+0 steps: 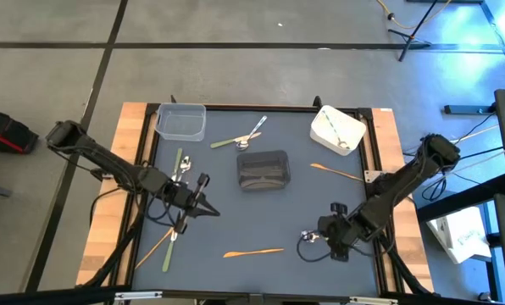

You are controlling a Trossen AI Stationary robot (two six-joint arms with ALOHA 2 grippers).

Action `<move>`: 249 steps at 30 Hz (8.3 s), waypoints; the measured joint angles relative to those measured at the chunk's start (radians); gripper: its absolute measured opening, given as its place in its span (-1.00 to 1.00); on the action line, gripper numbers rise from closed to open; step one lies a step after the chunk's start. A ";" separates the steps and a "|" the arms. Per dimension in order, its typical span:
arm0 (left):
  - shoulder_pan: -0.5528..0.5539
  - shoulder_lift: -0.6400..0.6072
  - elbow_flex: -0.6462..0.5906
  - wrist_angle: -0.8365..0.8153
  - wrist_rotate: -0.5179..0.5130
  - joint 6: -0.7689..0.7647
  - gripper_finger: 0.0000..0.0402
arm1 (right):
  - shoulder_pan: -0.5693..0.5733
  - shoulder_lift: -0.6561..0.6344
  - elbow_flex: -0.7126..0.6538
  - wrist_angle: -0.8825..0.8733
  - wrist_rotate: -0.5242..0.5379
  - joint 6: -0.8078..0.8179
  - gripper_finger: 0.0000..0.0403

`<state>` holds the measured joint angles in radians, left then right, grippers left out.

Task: Sort silverware by color (type)
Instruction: Put the green spoon into the white bin

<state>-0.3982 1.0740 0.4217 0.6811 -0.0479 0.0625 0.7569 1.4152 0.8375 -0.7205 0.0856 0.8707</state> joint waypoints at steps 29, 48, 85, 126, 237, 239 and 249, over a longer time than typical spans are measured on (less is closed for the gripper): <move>-0.044 0.000 0.000 0.001 0.005 -0.004 -0.96 | 0.008 0.175 0.000 -0.014 0.035 -0.038 -0.66; -0.044 0.000 -0.001 0.001 0.007 -0.005 -0.96 | -0.045 0.170 0.013 -0.059 0.040 -0.058 -0.67; -0.044 -0.001 -0.001 0.001 0.008 -0.008 -0.96 | -0.044 0.168 -0.014 0.006 0.000 -0.116 -0.90; -0.044 -0.001 -0.001 0.004 0.005 -0.007 -0.96 | -0.421 -0.322 0.097 -0.459 0.576 -0.227 -0.98; 0.381 0.085 0.051 -0.286 -0.461 0.016 -0.43 | -0.950 -0.208 -0.245 0.870 0.114 -0.995 -0.17; 0.372 0.085 0.111 -0.481 -0.453 -0.075 -0.33 | -0.914 -0.185 -0.245 0.912 0.118 -1.017 -0.17; 0.278 0.085 0.259 -1.040 -0.439 -0.544 -0.25 | -0.746 -0.142 -0.245 1.027 0.141 -1.076 -0.17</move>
<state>-0.1203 1.1587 0.6807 -0.3584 -0.4867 -0.4818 0.0107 1.2732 0.5926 0.3061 0.2271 -0.2057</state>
